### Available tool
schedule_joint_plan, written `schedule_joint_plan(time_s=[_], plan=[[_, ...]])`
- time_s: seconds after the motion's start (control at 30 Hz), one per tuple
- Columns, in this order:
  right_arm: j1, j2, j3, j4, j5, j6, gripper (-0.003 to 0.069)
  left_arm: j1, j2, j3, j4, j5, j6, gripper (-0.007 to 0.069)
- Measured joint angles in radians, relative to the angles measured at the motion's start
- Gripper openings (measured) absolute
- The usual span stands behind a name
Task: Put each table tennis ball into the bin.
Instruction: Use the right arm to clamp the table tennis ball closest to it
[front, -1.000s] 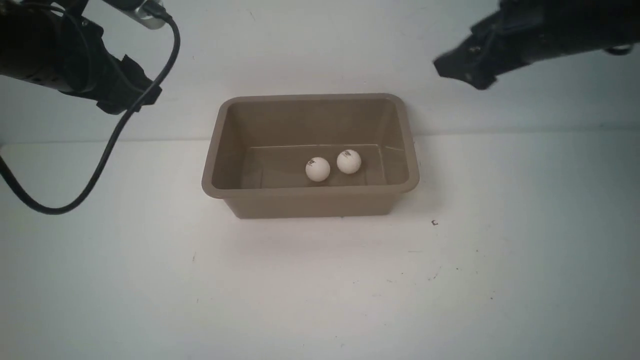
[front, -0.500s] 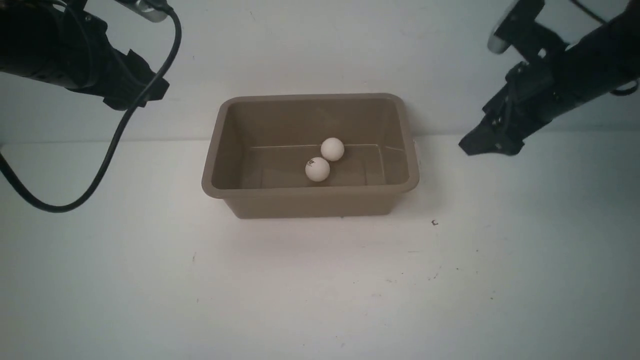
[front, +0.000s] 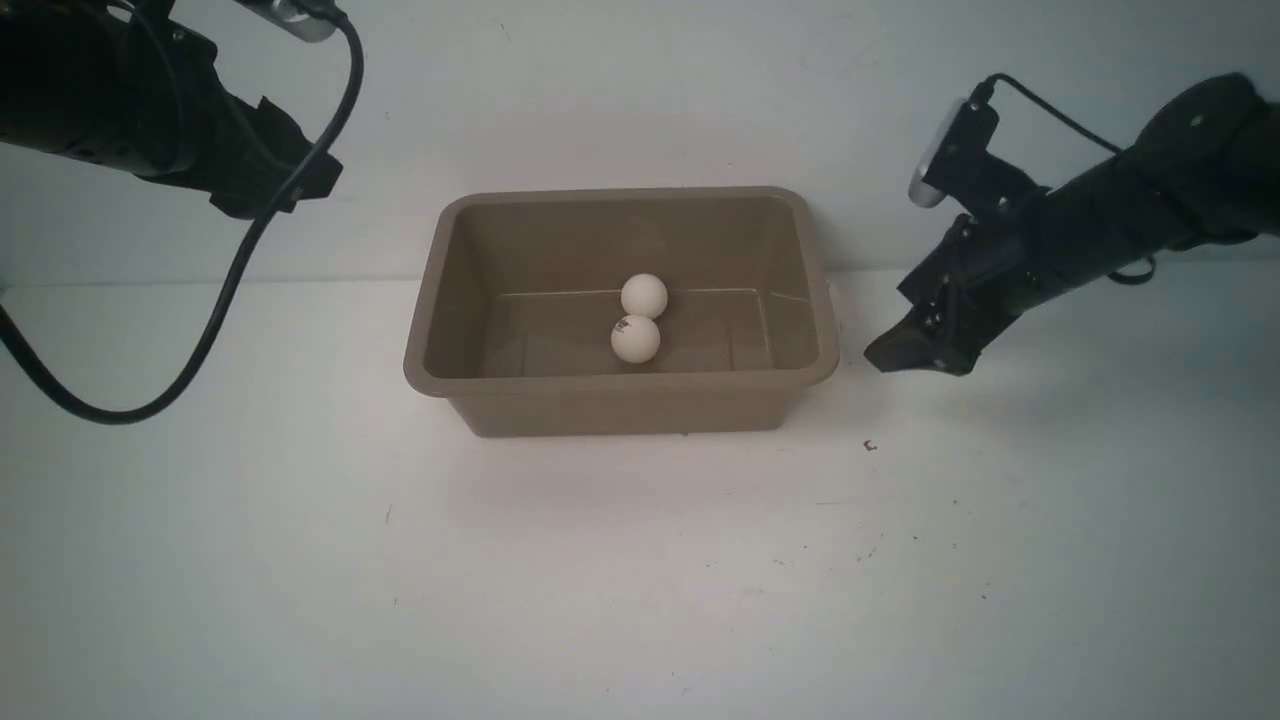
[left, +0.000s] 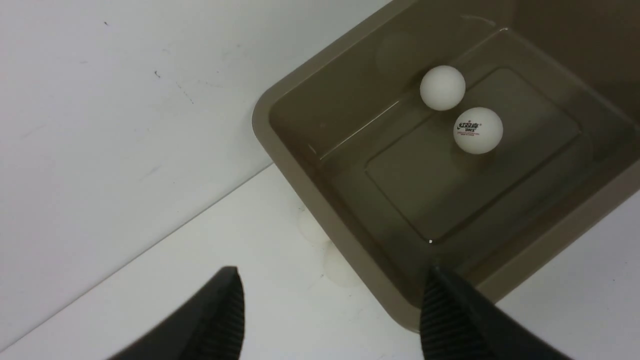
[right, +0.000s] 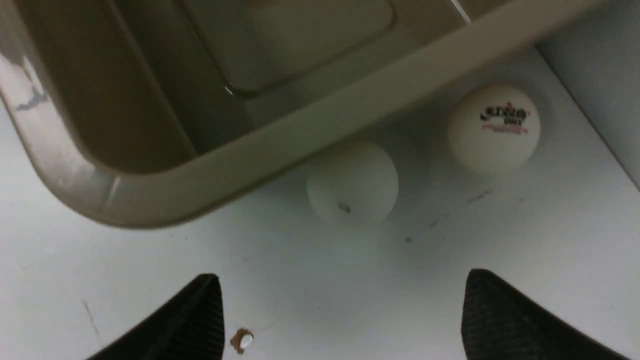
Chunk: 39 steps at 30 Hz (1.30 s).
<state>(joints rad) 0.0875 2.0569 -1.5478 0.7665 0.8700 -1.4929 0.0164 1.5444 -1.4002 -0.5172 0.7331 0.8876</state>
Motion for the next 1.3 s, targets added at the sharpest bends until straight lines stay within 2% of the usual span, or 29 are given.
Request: schedule_joint_plan(time_s=[0.03,0.17,0.77,1.3], plan=[[0.0,0.011,-0.001,0.046,-0.007,-0.045,0.0579,0.0,0.0,0.0,0.0,0.0,0.0,0.0426],[0.0,0.037,-0.001,0.101,-0.02,-0.131,0.0579,0.0,0.0,0.0,0.0,0.0,0.0,0.0426],[0.0,0.137,-0.002,0.241,-0.081,-0.362,0.0579,0.0,0.0,0.0,0.0,0.0,0.0,0.0426],[0.025,0.137,-0.002,0.292,-0.101,-0.392,0.0577,0.0,0.0,0.0,-0.001,0.0,0.0,0.0426]])
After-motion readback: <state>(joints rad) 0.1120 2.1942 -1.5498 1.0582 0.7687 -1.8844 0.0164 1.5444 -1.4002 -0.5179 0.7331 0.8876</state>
